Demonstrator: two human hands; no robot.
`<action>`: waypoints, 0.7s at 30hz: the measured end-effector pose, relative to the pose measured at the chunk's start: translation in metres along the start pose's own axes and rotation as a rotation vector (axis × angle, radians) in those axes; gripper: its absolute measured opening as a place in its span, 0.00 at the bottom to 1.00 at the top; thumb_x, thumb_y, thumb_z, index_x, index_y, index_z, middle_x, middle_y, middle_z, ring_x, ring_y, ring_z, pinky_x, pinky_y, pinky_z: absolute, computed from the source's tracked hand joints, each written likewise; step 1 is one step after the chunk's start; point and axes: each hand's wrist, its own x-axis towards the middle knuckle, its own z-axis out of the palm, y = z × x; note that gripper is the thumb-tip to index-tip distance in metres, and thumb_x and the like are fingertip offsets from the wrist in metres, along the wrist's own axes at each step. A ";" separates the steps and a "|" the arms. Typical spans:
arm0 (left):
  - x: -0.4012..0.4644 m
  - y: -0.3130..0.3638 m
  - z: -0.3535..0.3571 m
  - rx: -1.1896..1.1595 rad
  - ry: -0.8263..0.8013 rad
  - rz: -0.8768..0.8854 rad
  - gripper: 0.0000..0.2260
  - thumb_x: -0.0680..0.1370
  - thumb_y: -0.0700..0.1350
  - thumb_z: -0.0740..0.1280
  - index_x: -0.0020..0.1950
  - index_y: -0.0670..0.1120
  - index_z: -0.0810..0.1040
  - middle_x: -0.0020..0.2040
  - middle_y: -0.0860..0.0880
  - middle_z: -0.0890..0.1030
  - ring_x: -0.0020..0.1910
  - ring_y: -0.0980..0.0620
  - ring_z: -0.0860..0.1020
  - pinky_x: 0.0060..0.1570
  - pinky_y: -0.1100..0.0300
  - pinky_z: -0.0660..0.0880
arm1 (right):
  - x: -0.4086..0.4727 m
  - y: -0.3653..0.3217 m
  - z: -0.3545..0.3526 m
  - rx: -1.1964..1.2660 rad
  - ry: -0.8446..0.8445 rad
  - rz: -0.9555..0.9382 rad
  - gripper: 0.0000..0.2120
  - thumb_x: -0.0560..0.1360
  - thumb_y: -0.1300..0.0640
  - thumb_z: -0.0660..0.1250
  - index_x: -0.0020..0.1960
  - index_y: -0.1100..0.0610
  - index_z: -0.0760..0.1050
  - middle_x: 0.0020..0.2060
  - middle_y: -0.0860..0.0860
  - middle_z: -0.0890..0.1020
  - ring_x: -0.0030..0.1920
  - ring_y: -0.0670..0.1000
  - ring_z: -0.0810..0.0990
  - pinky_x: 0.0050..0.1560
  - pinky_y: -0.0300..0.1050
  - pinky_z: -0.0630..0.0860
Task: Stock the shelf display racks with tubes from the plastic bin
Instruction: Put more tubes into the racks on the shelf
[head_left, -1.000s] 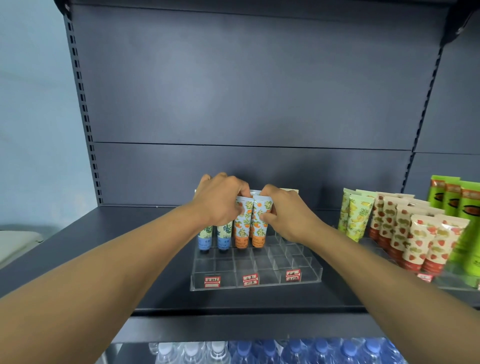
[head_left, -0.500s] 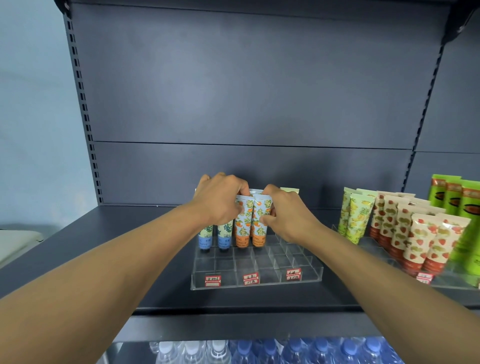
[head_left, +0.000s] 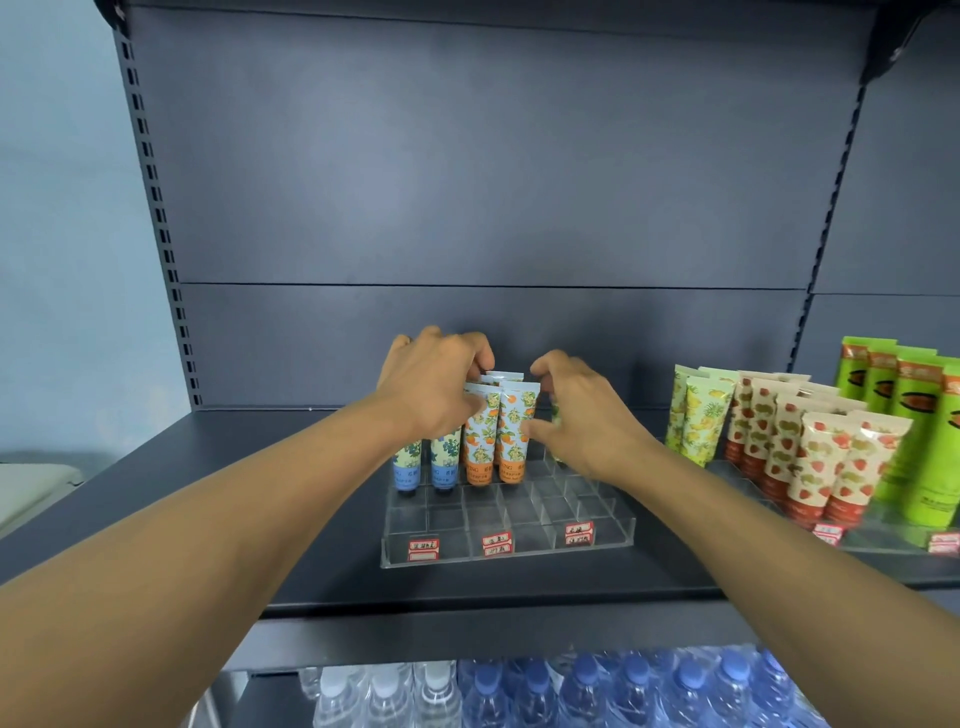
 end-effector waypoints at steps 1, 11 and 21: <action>-0.001 0.001 -0.003 0.003 0.009 0.003 0.16 0.73 0.47 0.70 0.60 0.53 0.73 0.54 0.56 0.79 0.59 0.52 0.70 0.58 0.54 0.63 | -0.003 0.000 -0.003 -0.016 0.018 -0.006 0.26 0.72 0.55 0.71 0.66 0.54 0.64 0.62 0.51 0.72 0.60 0.50 0.73 0.57 0.46 0.75; -0.036 0.050 -0.020 -0.115 -0.014 0.031 0.11 0.76 0.45 0.66 0.59 0.49 0.74 0.56 0.52 0.77 0.56 0.48 0.75 0.50 0.56 0.71 | -0.064 0.011 -0.047 -0.100 0.047 -0.044 0.20 0.76 0.55 0.66 0.67 0.56 0.68 0.64 0.53 0.71 0.64 0.52 0.69 0.63 0.47 0.71; -0.142 0.167 0.023 -0.288 -0.121 -0.071 0.08 0.76 0.43 0.64 0.54 0.48 0.74 0.45 0.52 0.82 0.47 0.48 0.78 0.50 0.49 0.76 | -0.184 0.072 -0.071 0.015 -0.061 -0.111 0.16 0.75 0.56 0.67 0.61 0.58 0.71 0.56 0.53 0.76 0.55 0.52 0.75 0.56 0.50 0.73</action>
